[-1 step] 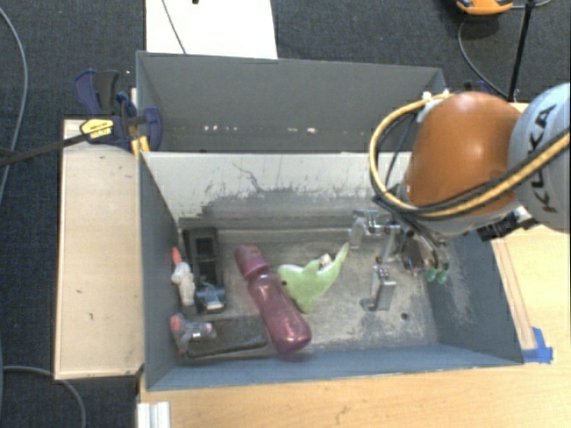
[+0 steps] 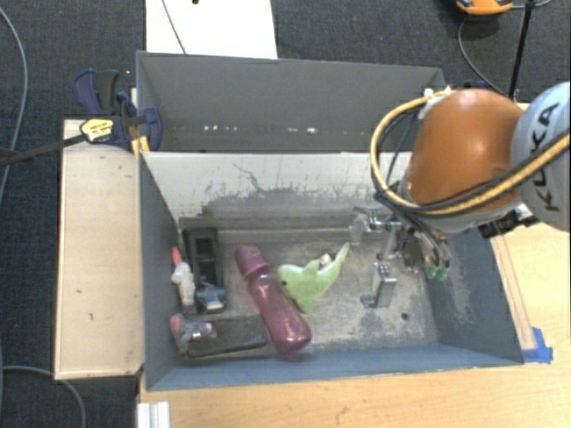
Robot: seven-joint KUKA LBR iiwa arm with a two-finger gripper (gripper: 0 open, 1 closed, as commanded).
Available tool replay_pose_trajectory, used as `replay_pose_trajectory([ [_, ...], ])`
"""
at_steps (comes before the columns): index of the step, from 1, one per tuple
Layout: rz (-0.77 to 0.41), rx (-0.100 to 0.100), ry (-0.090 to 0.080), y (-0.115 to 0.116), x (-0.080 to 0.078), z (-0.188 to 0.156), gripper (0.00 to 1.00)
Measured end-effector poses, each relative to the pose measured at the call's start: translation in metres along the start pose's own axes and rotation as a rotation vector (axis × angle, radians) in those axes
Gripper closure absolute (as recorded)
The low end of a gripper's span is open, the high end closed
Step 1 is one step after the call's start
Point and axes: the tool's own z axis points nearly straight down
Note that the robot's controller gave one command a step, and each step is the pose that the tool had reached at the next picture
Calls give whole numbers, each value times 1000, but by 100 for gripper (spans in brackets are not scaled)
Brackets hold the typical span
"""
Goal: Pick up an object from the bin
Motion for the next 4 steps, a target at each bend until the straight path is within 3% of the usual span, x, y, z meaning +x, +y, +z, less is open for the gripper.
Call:
replay_pose_trajectory([
  [1,14,0,-8,13,-6,35,0],
  [2,-47,-1,-6,32,-10,95,0],
  [3,-97,-1,-12,42,-31,128,100],
  [4,-96,-1,-12,42,-31,128,100],
])
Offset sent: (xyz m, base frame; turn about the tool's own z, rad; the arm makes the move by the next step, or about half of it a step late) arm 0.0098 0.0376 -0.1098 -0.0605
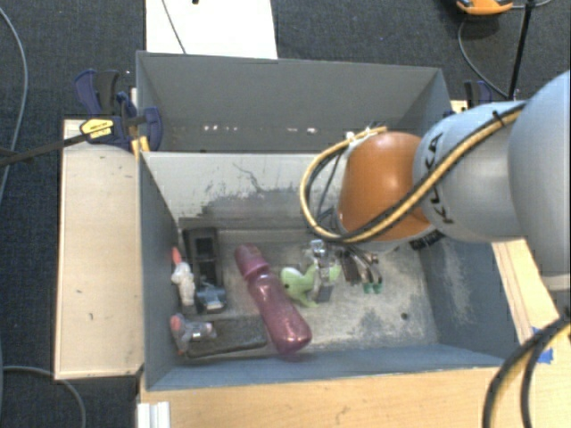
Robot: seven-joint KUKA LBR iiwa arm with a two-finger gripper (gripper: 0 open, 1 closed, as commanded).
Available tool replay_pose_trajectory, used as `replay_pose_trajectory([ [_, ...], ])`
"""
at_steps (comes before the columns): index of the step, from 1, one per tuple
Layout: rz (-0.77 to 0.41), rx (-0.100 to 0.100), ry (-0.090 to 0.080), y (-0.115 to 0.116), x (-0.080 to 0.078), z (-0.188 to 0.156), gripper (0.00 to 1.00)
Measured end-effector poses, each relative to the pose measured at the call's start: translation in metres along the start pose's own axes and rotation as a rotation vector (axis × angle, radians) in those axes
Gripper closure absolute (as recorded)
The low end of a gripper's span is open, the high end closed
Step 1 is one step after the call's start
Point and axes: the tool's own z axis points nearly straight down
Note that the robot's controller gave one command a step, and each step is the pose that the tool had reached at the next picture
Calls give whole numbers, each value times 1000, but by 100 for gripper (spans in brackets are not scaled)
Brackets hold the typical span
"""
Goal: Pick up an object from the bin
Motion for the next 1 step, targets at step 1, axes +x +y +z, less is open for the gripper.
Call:
replay_pose_trajectory([
  [1,-339,0,0,-3,20,-141,100],
])
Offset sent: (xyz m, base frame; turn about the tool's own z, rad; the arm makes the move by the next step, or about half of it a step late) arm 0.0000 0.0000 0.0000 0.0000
